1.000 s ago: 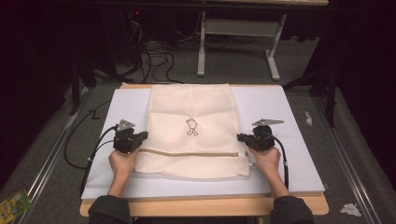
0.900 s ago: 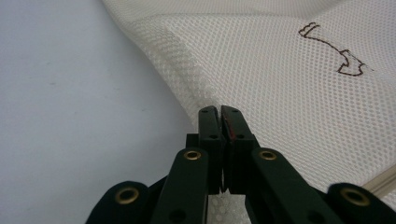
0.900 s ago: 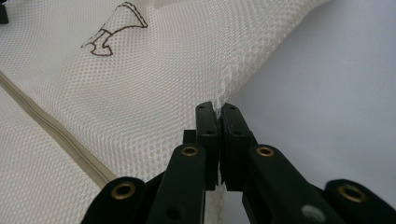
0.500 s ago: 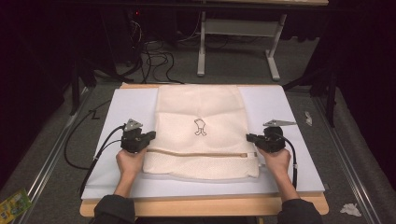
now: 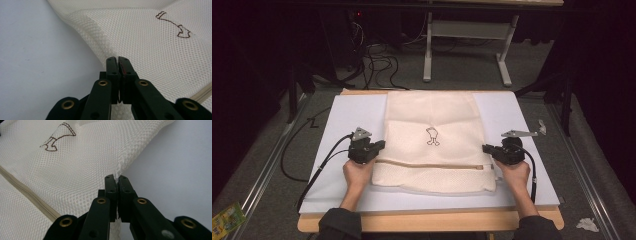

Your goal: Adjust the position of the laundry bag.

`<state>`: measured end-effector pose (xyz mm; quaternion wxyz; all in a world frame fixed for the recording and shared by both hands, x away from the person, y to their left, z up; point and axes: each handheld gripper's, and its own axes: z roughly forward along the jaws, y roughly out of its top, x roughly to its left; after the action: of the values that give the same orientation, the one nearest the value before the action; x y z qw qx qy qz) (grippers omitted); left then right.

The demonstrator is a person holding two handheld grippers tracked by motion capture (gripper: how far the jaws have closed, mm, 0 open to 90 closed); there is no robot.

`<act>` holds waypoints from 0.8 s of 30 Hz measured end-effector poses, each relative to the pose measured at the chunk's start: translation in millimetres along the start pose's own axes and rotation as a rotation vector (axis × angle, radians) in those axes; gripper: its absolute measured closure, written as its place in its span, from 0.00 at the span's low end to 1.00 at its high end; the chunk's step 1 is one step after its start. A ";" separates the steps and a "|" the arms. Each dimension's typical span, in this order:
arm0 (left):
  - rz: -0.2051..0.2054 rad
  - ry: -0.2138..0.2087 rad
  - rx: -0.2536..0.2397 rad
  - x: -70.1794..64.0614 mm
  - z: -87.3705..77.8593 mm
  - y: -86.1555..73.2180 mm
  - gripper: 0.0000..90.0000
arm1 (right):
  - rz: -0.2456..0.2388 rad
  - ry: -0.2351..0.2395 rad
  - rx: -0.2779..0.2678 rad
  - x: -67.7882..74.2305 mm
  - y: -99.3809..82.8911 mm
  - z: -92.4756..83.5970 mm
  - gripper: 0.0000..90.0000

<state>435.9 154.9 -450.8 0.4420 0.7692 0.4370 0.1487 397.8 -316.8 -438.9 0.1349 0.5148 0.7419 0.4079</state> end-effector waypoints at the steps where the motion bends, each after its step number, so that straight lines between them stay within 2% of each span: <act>1: -0.002 0.000 0.000 -1.2 1.2 0.0 0.98 | 0.001 -0.001 -0.002 -1.6 -1.0 -0.5 0.98; 5: -0.001 -0.006 0.006 -3.3 4.2 0.8 0.98 | 0.012 -0.003 -0.001 -5.1 -3.3 -1.8 0.99; 11: 0.024 0.002 0.012 -11.3 11.6 2.8 0.97 | 0.013 -0.028 0.005 -12.0 -7.9 -2.6 0.98; 12: 0.026 0.004 0.017 -11.3 13.1 2.0 0.97 | 0.026 -0.030 0.007 -12.1 -8.7 -2.4 0.98; 24: 0.049 0.015 0.019 -12.3 14.6 -2.7 0.94 | 0.021 -0.037 0.016 -13.2 -12.6 2.8 0.95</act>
<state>436.3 137.6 -459.3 0.4277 0.7826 0.4226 0.1613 397.0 -328.8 -453.0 0.1403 0.5309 0.7373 0.3935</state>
